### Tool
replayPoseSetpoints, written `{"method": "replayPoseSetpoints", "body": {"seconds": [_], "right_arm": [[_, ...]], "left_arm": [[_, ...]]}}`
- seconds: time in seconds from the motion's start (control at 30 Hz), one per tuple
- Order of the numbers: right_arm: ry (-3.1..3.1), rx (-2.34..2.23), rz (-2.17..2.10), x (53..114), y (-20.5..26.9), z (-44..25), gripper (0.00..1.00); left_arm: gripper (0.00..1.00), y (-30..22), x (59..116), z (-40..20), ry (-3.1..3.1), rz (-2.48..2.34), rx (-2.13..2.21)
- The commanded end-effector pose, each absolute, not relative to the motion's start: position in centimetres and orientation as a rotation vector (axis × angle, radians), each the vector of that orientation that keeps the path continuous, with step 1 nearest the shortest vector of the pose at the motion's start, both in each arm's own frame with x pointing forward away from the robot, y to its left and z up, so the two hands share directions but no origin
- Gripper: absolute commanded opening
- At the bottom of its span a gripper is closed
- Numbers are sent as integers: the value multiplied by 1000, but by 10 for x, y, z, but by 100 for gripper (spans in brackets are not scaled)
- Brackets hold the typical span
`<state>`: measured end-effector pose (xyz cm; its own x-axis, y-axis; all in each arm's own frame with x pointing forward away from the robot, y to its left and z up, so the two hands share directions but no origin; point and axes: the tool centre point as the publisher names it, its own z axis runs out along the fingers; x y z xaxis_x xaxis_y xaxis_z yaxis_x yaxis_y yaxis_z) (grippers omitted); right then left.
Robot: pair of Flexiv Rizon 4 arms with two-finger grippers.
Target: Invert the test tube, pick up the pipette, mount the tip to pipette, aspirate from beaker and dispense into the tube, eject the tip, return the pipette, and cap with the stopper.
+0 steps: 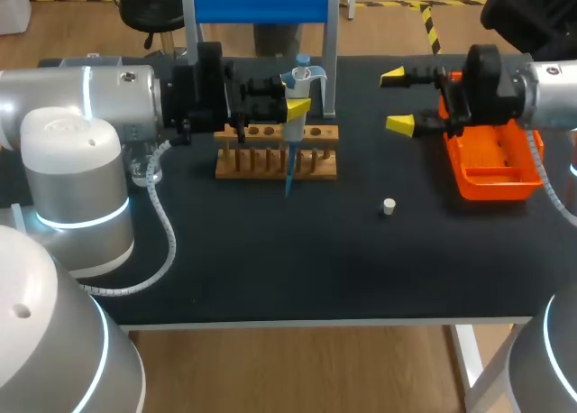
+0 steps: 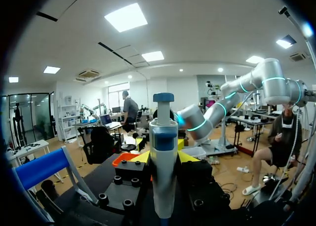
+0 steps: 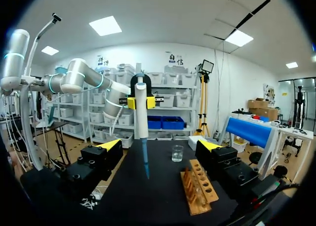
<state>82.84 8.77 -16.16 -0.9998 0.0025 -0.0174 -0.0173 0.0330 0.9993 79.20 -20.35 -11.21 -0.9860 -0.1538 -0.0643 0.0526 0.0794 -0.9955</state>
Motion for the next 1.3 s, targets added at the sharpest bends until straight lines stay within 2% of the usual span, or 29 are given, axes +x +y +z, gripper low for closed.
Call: {"method": "replayPoseSetpoints", "body": {"seconds": [0.03,1.3], "right_arm": [[2244,-12,2195,824,98,-164,100],[2267,-83,2253,792,203,-163,100]], "left_arm": [[0,-205,791,-113,2180,-2033,-107],[0,-205,791,-113,2180,-2033,-107]]}}
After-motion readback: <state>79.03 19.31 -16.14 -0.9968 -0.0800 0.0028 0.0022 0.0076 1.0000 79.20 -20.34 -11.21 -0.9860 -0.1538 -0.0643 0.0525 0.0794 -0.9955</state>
